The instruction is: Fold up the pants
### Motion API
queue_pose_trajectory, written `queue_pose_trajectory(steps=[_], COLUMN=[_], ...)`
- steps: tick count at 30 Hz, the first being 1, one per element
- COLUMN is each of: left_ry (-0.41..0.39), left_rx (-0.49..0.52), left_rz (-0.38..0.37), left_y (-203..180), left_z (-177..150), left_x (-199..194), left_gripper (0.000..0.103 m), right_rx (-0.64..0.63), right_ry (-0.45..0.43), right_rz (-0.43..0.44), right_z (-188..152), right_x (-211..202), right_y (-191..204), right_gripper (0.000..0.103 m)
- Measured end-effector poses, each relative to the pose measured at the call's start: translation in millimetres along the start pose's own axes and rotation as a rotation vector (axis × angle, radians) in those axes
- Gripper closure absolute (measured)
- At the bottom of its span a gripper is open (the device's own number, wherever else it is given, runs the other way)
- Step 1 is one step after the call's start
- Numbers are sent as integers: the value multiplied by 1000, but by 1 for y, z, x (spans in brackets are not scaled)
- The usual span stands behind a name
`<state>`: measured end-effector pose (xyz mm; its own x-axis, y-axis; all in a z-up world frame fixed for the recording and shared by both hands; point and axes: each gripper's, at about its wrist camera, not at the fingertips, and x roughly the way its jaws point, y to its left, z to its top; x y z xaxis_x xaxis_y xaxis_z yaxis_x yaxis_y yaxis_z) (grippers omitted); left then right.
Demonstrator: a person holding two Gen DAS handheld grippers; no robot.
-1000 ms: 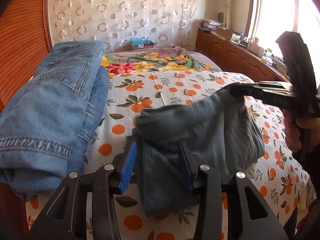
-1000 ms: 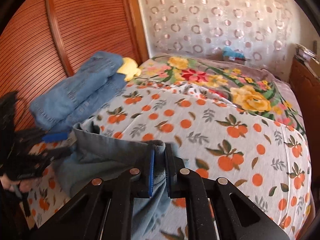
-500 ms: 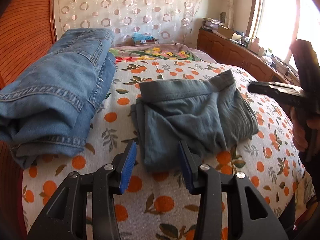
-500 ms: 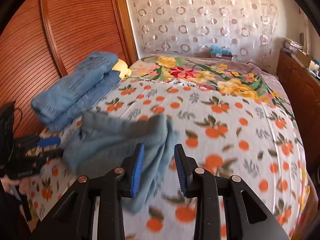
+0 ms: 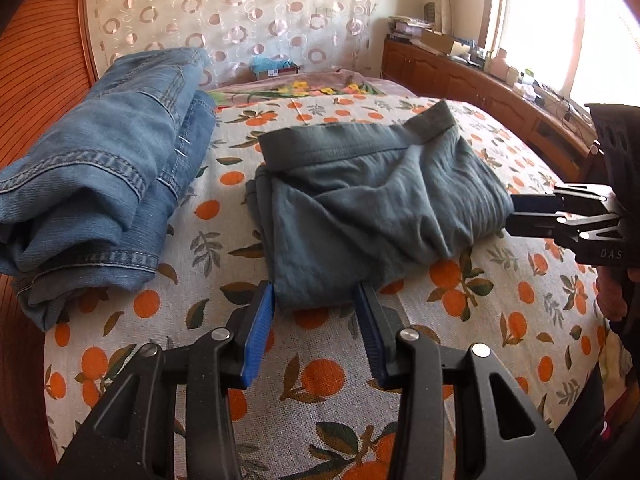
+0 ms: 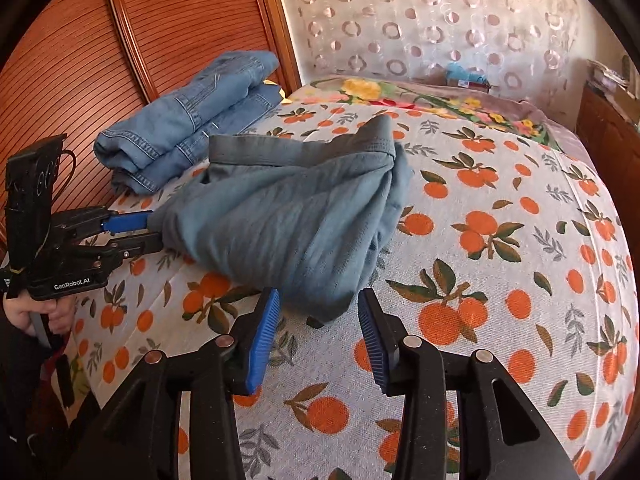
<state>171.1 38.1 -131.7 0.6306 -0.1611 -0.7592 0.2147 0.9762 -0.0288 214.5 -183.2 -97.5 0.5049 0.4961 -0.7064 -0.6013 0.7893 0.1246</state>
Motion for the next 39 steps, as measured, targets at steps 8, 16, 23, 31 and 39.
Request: queue_pose_trajectory(steps=[8,16,23,31,39], left_ry=[3,-44,-41,-24,-24], left_rx=[21,33,34,14,-15], left_rz=[-14,32,17,-33,-35], left_y=[-2,1,0,-14,-17], left_z=[3,3,-14,-43,-60], left_x=[8,-4,-22,-41,-58], left_gripper=[86,96,96,96,72], right_rx=[3,2,-7,21,70], right_ry=[45,-2,-24,-28,-39], right_rz=[1,30,47,86,50], right_z=[3,-2,-23,-54,-62], right_x=[14,1,-27,-52,-73], right_y=[1,-5,-9,-4,-10], right_gripper=[61,97,98,98,91])
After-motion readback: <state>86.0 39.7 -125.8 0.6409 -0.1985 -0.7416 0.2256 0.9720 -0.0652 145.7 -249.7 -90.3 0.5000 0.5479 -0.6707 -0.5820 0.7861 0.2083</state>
